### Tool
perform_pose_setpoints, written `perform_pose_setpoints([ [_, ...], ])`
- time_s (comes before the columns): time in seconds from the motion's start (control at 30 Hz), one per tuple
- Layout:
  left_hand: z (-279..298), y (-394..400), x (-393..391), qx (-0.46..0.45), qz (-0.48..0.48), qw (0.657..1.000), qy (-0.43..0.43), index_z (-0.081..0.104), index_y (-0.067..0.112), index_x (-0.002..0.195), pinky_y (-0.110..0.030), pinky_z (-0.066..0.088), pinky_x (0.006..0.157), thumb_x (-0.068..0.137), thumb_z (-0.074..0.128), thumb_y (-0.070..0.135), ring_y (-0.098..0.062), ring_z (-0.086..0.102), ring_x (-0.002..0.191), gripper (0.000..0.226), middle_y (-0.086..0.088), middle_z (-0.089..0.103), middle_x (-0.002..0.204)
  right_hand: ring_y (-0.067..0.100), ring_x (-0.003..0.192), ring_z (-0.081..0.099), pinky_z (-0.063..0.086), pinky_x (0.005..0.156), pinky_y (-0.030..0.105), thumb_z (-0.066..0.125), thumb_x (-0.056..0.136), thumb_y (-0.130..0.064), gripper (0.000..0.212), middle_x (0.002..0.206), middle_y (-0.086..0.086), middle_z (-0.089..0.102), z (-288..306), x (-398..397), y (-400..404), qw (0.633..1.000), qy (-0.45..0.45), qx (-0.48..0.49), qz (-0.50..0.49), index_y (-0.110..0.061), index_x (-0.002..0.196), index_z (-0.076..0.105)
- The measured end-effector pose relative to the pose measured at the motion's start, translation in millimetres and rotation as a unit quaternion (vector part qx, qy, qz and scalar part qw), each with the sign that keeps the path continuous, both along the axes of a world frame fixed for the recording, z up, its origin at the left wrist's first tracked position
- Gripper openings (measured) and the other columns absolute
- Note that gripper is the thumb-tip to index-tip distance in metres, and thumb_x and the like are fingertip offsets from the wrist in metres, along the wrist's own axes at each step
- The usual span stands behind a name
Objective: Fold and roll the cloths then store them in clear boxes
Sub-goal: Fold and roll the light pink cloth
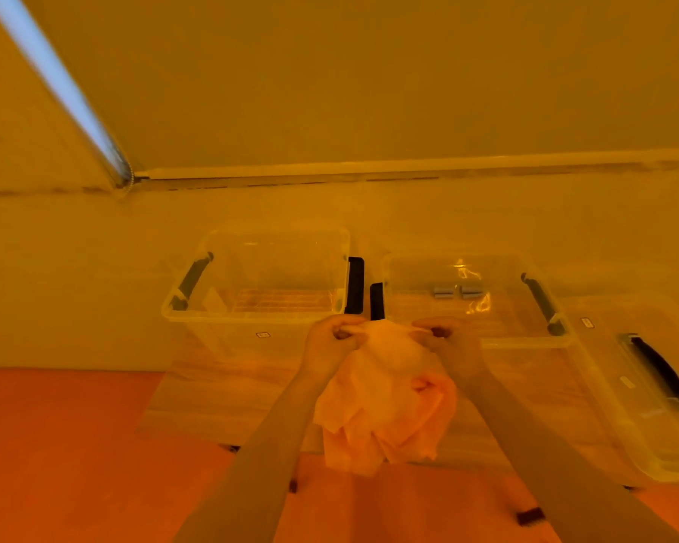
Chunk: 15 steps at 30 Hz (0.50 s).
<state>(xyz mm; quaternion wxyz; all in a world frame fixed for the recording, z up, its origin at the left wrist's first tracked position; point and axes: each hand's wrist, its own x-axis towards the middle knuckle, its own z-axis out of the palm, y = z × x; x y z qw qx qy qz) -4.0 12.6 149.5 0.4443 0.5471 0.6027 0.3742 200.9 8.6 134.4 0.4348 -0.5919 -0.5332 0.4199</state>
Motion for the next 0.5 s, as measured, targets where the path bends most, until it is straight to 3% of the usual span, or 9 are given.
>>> perform_pose_setpoints([
  [0.17, 61, 3, -8, 0.051, 0.043, 0.997, -0.029, 0.065, 0.013, 0.111, -0.017, 0.055, 0.067, 0.082, 0.068, 0.007, -0.014, 0.062, 0.087, 0.03, 0.003, 0.062, 0.101, 0.018, 0.086, 0.065, 0.055, 0.076, 0.031, 0.067, 0.082, -0.006, 0.018, 0.097, 0.006, 0.069, 64, -1, 21, 0.998, 0.026, 0.047, 0.033, -0.007, 0.099, 0.07],
  [0.27, 101, 6, -12, 0.095, 0.059, 0.993, -0.034, 0.065, 0.006, 0.11, -0.014, 0.052, 0.062, 0.081, 0.068, 0.001, -0.011, 0.061, 0.077, 0.03, -0.003, 0.063, 0.098, -0.002, 0.064, 0.061, 0.05, 0.058, 0.015, 0.071, 0.078, -0.003, 0.021, 0.078, -0.003, 0.066, 103, -5, 38, 0.994, 0.037, 0.1, 0.036, 0.0, 0.098, 0.07],
  [0.33, 128, 8, -15, 0.129, 0.07, 0.989, -0.034, 0.066, 0.005, 0.11, -0.012, 0.052, 0.062, 0.08, 0.068, -0.001, -0.008, 0.061, 0.076, 0.03, -0.005, 0.065, 0.097, -0.006, 0.054, 0.057, 0.047, 0.051, 0.012, 0.074, 0.075, -0.003, 0.022, 0.071, -0.005, 0.064, 130, -8, 48, 0.989, 0.049, 0.134, 0.034, 0.0, 0.097, 0.071],
  [0.5, 199, 6, -17, 0.207, 0.076, 0.975, -0.015, 0.067, 0.01, 0.108, -0.016, 0.055, 0.067, 0.081, 0.068, 0.002, -0.005, 0.064, 0.074, 0.028, -0.004, 0.067, 0.093, 0.003, 0.064, 0.06, 0.051, 0.061, 0.022, 0.073, 0.077, -0.008, 0.019, 0.075, 0.001, 0.067, 204, -11, 66, 0.976, 0.107, 0.177, 0.066, -0.011, 0.096, 0.07],
])
